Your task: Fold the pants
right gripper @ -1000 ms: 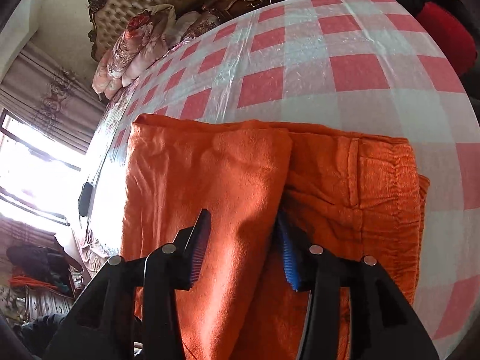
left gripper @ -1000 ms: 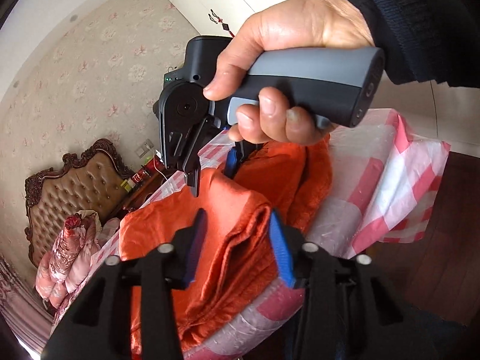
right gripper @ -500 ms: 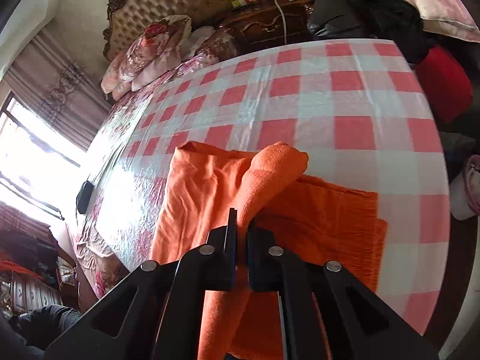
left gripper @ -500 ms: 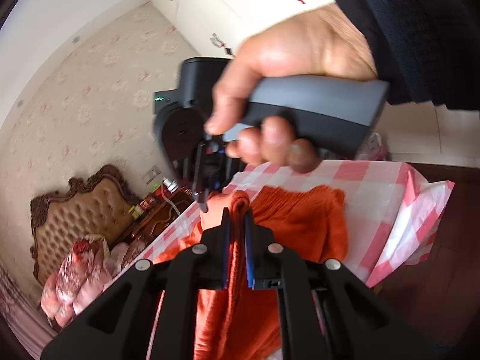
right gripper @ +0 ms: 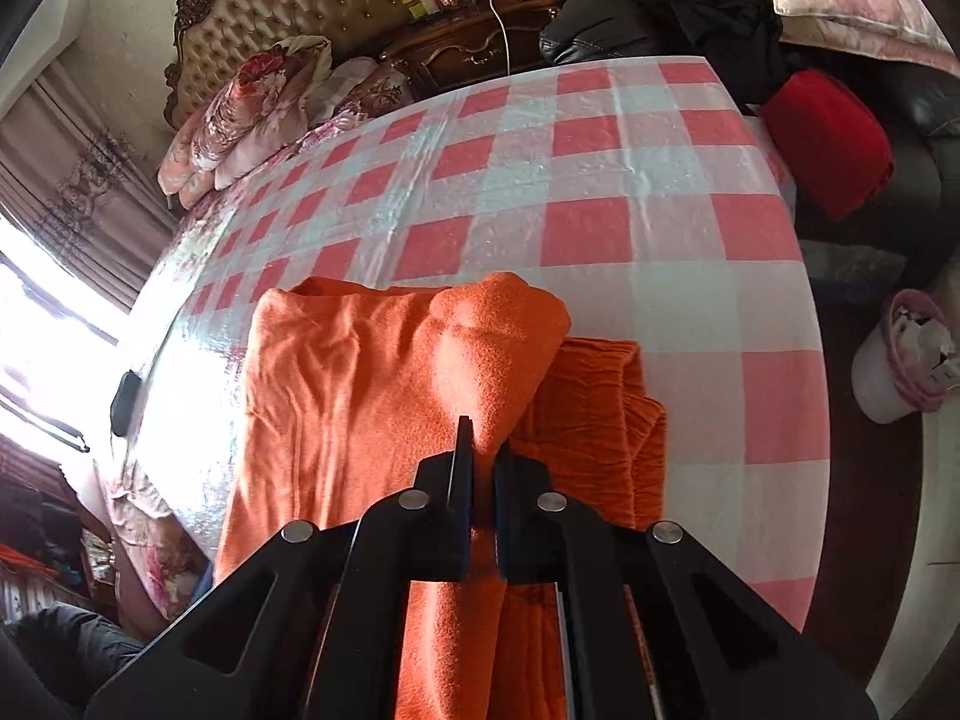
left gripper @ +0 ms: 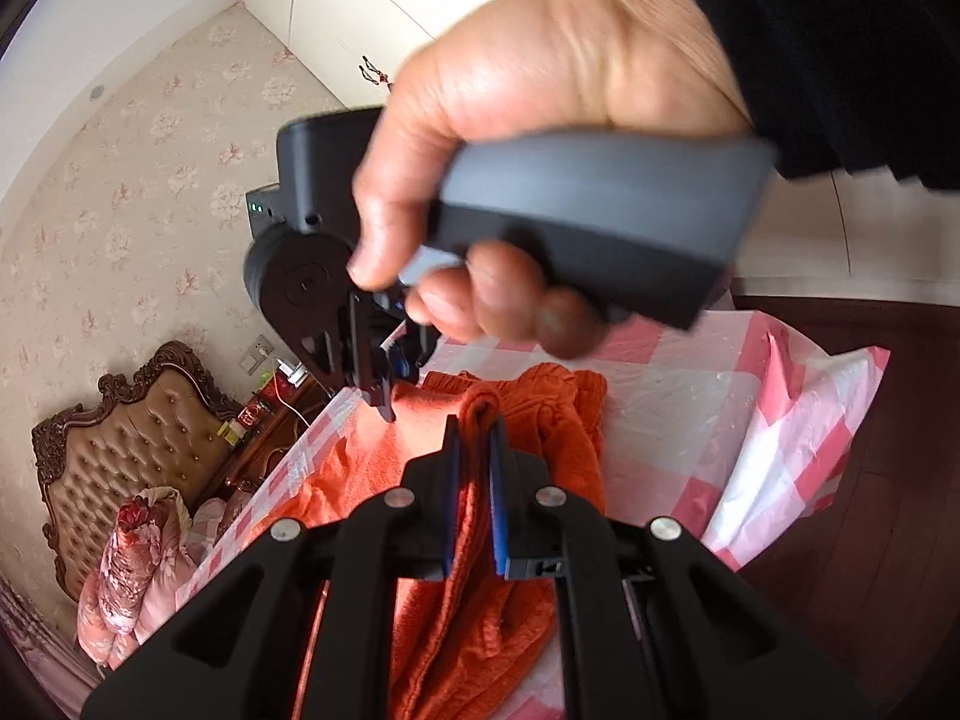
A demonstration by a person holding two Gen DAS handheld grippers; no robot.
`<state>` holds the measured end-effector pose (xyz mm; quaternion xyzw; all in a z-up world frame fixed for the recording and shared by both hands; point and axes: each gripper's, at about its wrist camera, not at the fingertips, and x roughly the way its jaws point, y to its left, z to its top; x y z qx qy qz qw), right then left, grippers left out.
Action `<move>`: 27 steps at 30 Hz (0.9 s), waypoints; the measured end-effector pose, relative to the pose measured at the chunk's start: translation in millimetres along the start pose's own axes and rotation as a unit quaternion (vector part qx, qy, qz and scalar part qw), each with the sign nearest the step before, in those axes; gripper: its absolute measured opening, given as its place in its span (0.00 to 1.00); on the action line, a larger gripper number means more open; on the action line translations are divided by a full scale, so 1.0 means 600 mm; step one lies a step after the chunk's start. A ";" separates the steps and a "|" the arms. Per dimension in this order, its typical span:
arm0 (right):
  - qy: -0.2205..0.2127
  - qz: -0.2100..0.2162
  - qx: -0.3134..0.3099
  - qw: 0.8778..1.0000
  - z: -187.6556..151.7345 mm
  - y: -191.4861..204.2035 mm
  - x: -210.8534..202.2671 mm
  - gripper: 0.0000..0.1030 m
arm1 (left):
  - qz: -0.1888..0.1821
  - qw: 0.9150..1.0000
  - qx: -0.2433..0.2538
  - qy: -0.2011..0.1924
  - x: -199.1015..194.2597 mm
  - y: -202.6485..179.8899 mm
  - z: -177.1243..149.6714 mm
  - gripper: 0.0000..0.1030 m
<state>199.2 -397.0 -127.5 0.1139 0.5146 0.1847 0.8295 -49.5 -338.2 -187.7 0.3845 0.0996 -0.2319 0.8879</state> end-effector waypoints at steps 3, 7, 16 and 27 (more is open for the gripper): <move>-0.008 -0.057 -0.038 0.998 -0.007 0.006 0.017 0.07 | -0.015 1.000 -0.007 0.006 0.022 -0.001 0.003 0.13; -0.026 -0.090 -0.072 0.993 -0.025 0.002 0.037 0.16 | -0.071 0.996 -0.057 0.008 0.026 0.027 -0.008 0.28; -0.081 -0.151 0.000 0.985 -0.084 -0.014 -0.053 0.66 | -0.149 0.875 -0.446 0.114 -0.063 0.346 -0.223 0.58; -0.064 -0.126 0.063 0.988 -0.162 -0.006 -0.025 0.53 | -0.285 0.707 -0.609 0.220 0.025 0.369 -0.375 0.26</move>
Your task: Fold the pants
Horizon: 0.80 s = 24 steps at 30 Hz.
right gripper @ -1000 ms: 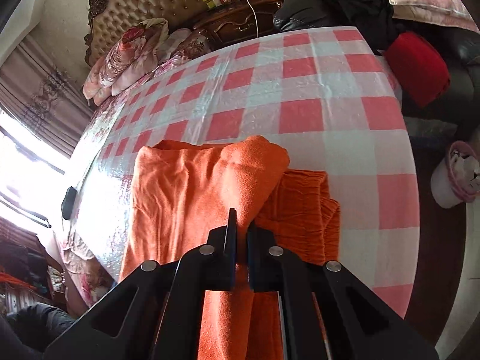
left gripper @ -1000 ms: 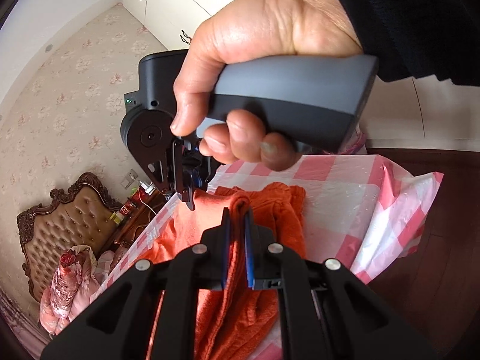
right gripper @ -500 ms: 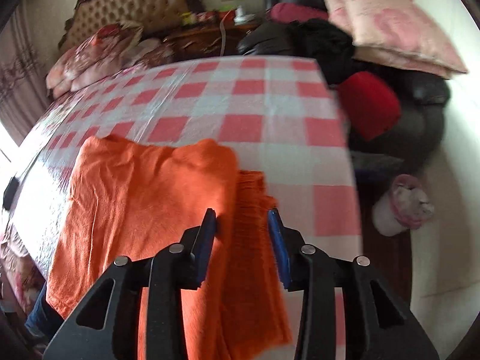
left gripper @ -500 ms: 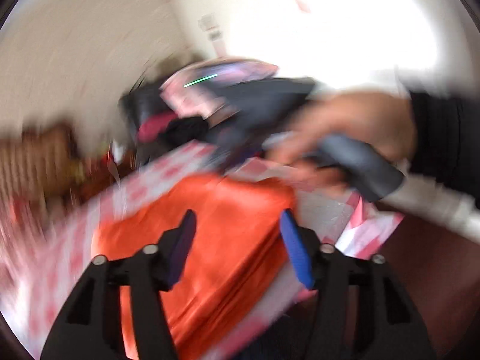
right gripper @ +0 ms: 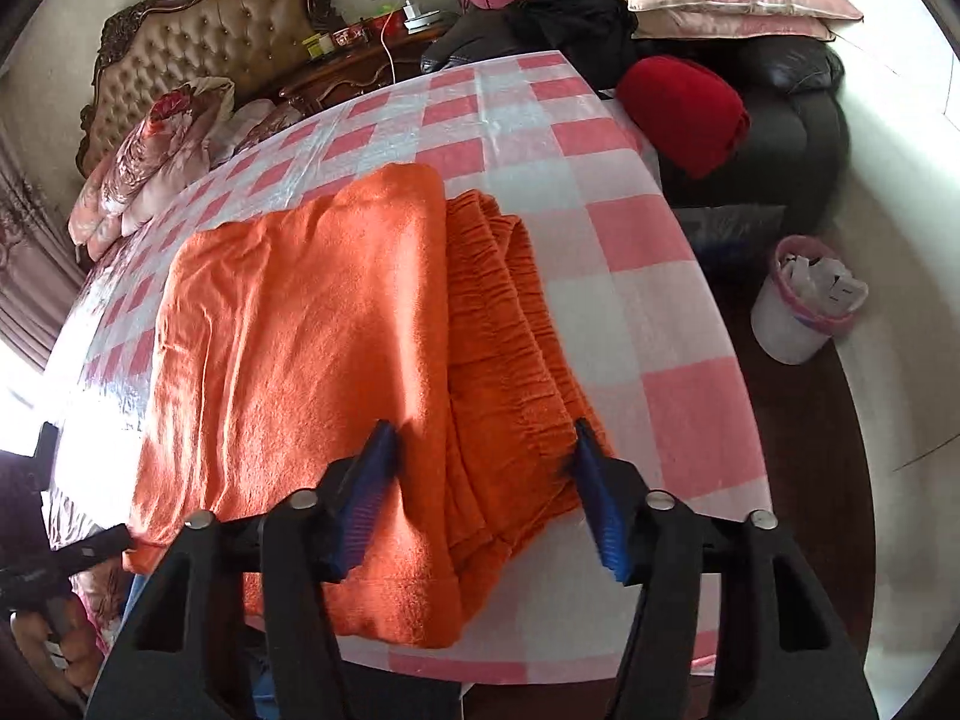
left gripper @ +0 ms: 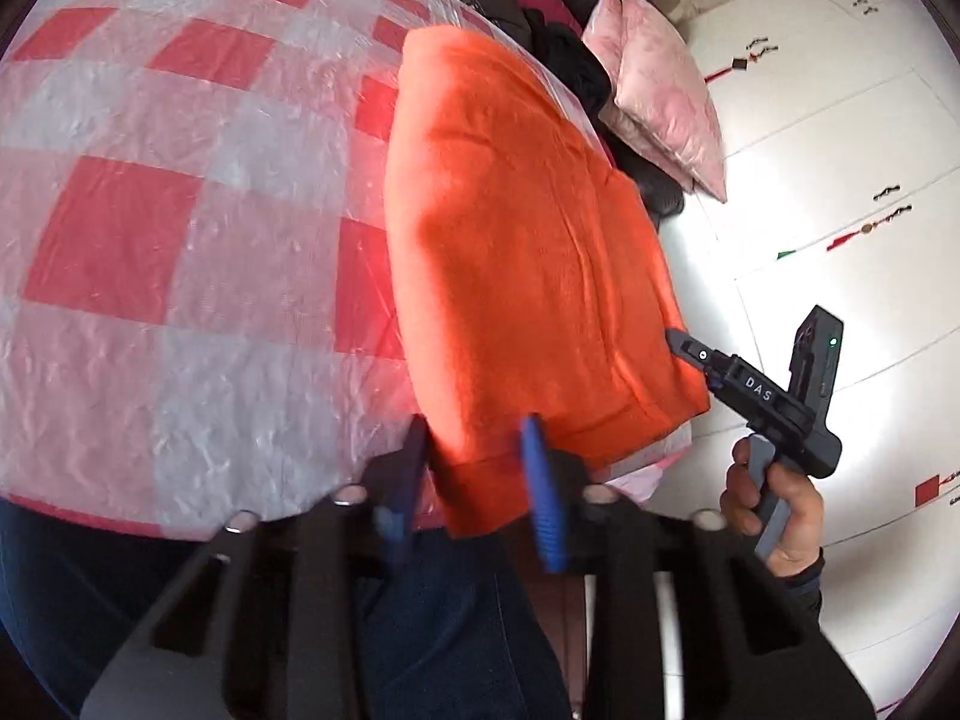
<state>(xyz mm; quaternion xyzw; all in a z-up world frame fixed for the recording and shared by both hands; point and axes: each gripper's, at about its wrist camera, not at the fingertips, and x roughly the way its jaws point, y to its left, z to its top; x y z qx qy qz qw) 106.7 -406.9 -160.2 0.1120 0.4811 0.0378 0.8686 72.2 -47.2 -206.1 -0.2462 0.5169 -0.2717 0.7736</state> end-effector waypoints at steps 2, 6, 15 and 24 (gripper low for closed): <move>-0.011 -0.020 -0.005 1.000 -0.006 0.012 -0.003 0.53 | 0.004 1.000 0.015 -0.002 0.004 -0.003 0.014 0.19; -0.035 -0.060 -0.002 0.998 -0.022 0.029 -0.007 0.53 | 0.020 0.999 0.038 -0.009 0.014 -0.012 0.045 0.14; -0.070 -0.115 0.003 0.991 -0.025 0.038 -0.006 0.50 | 0.043 0.998 0.045 -0.014 0.047 -0.028 0.087 0.13; -0.074 -0.122 0.000 0.990 -0.013 0.021 -0.003 0.51 | 0.062 0.996 0.056 -0.012 0.069 -0.047 0.094 0.13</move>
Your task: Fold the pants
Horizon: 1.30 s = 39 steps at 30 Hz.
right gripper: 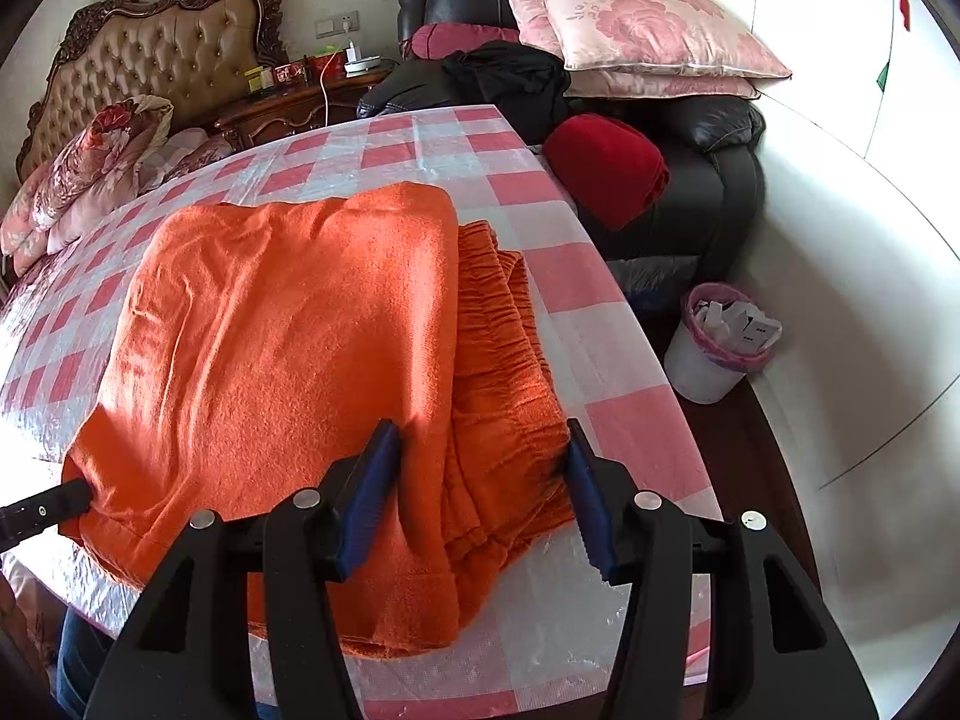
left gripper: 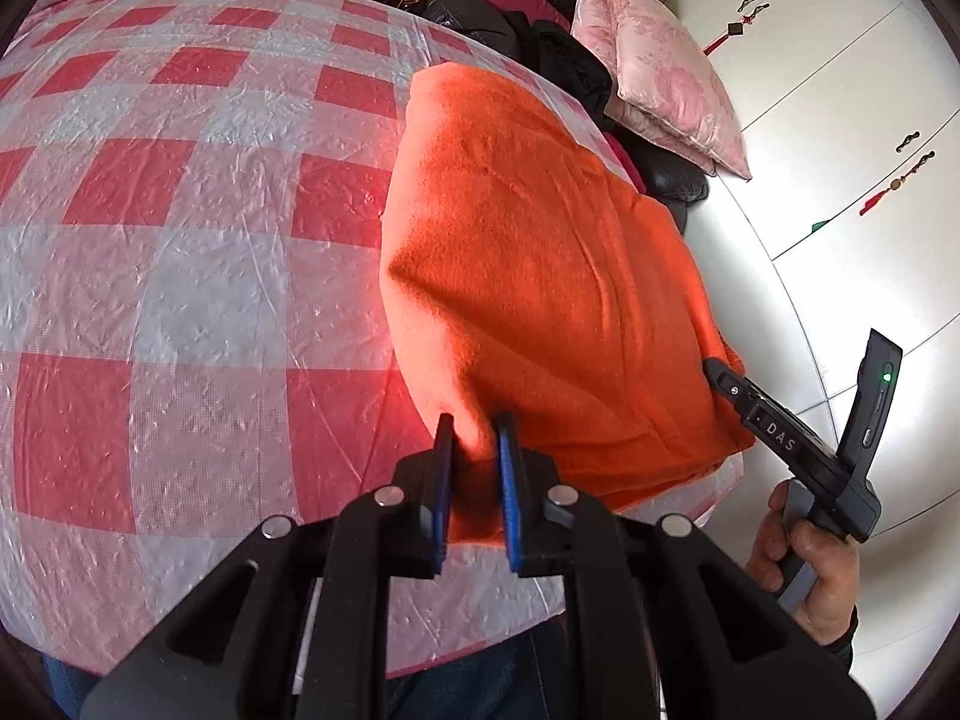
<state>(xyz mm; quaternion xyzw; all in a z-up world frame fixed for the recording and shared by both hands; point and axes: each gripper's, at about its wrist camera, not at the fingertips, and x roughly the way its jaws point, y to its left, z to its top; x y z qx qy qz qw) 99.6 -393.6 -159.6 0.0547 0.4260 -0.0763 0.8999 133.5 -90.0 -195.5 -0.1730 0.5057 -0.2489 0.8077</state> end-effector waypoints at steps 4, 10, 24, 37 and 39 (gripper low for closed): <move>-0.001 -0.006 0.003 1.000 -0.004 -0.001 -0.005 0.52 | 0.004 1.000 -0.007 0.004 -0.006 0.009 -0.011 0.18; 0.015 -0.045 -0.009 0.999 -0.003 0.007 -0.039 0.62 | 0.014 1.000 -0.008 0.008 -0.008 0.011 -0.017 0.24; 0.016 0.009 -0.100 0.995 0.116 0.008 -0.562 0.75 | 0.197 0.973 0.049 -0.112 -0.273 -0.061 0.019 0.71; 0.000 0.072 -0.021 0.997 0.163 -0.031 -0.624 0.76 | 0.189 0.963 0.086 -0.173 -0.383 -0.140 0.069 0.76; -0.001 0.086 -0.036 0.996 0.159 -0.019 -0.628 0.76 | 0.192 0.963 0.086 -0.166 -0.371 -0.142 0.068 0.76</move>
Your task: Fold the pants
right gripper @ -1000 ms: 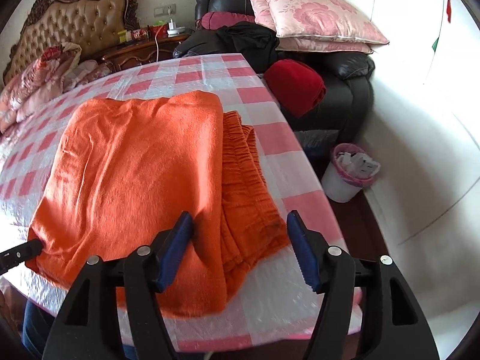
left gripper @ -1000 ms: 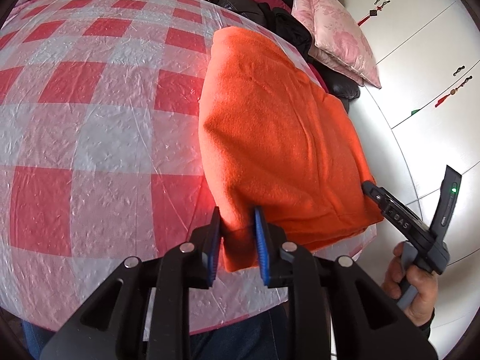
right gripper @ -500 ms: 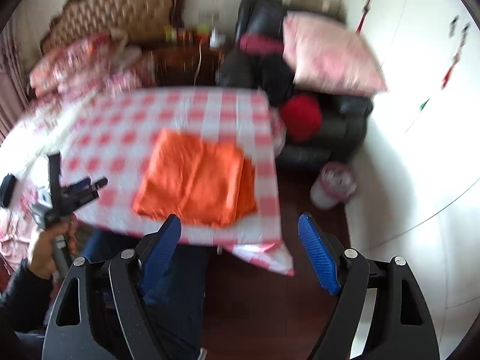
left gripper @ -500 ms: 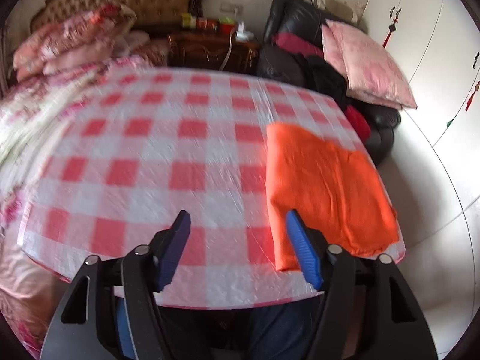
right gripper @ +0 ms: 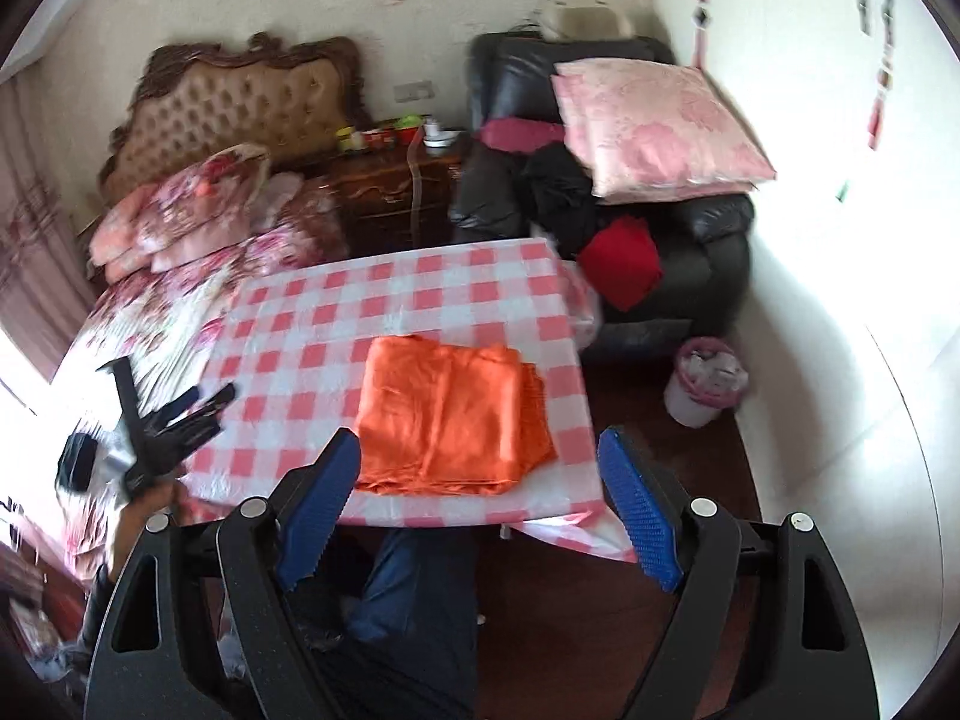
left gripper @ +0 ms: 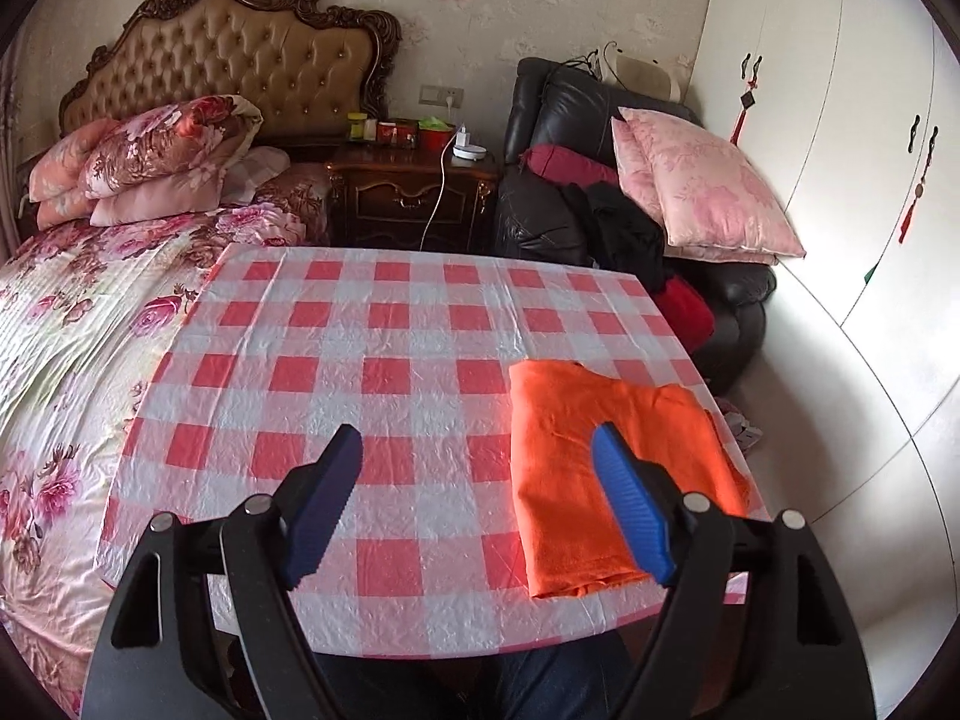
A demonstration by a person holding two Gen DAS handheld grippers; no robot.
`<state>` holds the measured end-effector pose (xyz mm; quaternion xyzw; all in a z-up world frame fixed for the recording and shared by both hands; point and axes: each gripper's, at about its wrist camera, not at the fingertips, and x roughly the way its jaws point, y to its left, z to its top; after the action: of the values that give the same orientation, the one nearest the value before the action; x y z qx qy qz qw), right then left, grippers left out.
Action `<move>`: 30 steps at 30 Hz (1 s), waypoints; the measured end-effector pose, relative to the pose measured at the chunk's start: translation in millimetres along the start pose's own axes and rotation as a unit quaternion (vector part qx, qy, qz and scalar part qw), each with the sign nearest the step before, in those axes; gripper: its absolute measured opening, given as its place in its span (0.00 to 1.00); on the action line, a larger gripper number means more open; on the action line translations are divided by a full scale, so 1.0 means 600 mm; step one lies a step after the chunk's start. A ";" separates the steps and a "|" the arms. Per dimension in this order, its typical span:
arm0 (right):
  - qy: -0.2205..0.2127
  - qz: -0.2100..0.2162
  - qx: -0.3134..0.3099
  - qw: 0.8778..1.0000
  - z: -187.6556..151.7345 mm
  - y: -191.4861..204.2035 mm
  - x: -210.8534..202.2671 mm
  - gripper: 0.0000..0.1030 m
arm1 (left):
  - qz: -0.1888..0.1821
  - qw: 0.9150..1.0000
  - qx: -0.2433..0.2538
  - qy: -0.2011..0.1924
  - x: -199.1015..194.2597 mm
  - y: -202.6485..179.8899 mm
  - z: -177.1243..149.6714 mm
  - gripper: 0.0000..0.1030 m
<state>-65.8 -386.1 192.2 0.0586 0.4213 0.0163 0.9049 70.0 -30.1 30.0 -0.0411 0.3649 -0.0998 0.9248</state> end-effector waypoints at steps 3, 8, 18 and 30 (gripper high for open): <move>0.003 -0.003 0.015 1.000 -0.012 -0.020 0.001 0.76 | -0.006 1.000 -0.002 0.003 0.010 -0.005 -0.005 0.76; 0.012 0.018 0.025 0.999 -0.002 -0.015 0.014 0.76 | -0.018 1.000 -0.001 0.018 0.038 -0.014 -0.016 0.76; 0.024 0.026 0.011 0.999 -0.003 -0.003 0.044 0.75 | -0.037 0.999 0.009 0.035 0.079 -0.041 -0.029 0.76; 0.022 0.044 0.022 0.999 0.024 -0.012 0.066 0.75 | -0.039 0.997 0.007 0.059 0.121 -0.043 -0.043 0.76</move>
<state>-29.2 -391.3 170.6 0.0964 0.4380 0.0484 0.8925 100.4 -71.1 -33.2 -0.0429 0.4160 -0.1410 0.8974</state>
